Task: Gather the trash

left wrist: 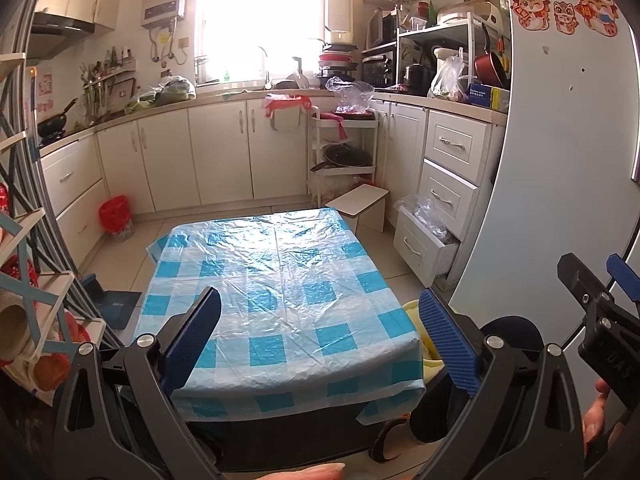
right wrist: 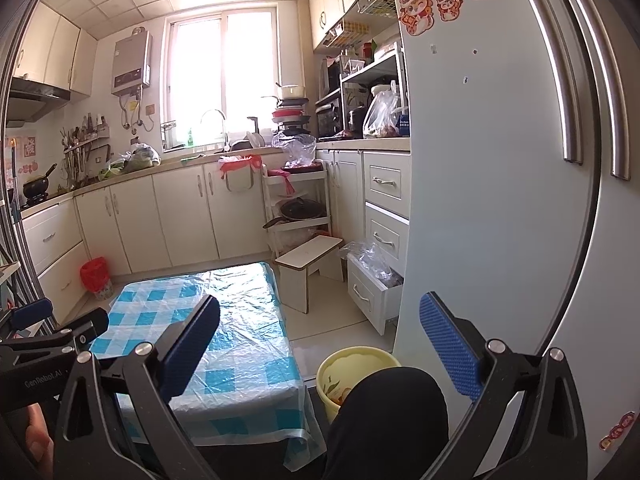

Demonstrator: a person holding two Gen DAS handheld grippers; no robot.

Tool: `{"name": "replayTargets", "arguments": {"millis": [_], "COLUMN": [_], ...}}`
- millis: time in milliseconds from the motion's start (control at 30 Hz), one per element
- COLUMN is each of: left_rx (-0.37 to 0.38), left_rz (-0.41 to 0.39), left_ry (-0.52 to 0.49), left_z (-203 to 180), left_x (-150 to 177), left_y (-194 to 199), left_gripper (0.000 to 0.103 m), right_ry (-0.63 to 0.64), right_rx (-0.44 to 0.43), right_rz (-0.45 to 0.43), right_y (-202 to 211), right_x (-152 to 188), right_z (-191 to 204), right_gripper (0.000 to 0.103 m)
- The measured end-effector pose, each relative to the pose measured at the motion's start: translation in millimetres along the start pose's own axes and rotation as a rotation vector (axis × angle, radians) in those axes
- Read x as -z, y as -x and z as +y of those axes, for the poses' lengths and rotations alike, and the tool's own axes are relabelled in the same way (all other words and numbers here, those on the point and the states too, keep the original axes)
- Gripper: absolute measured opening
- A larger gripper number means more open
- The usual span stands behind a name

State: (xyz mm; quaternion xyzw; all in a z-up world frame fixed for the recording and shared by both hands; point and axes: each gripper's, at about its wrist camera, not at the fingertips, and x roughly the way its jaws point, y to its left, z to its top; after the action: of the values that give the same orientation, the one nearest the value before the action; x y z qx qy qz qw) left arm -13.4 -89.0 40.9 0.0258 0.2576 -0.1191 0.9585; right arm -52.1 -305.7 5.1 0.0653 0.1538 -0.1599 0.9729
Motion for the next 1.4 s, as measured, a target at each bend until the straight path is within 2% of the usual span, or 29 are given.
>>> {"name": "replayTargets", "arguments": {"millis": [1400], "left_rx": [-0.003], "left_rz": [-0.009], "left_ry": [0.009], "left_z": [0.6], "left_x": [-3.4], "left_y": [6.4], "left_gripper": [0.095], "right_ry": [0.004], "right_rx": [-0.012], "right_rz": [0.004], "right_y": [-1.5], "right_x": [0.1], "right_z": [0.4], "right_gripper": [0.096]}}
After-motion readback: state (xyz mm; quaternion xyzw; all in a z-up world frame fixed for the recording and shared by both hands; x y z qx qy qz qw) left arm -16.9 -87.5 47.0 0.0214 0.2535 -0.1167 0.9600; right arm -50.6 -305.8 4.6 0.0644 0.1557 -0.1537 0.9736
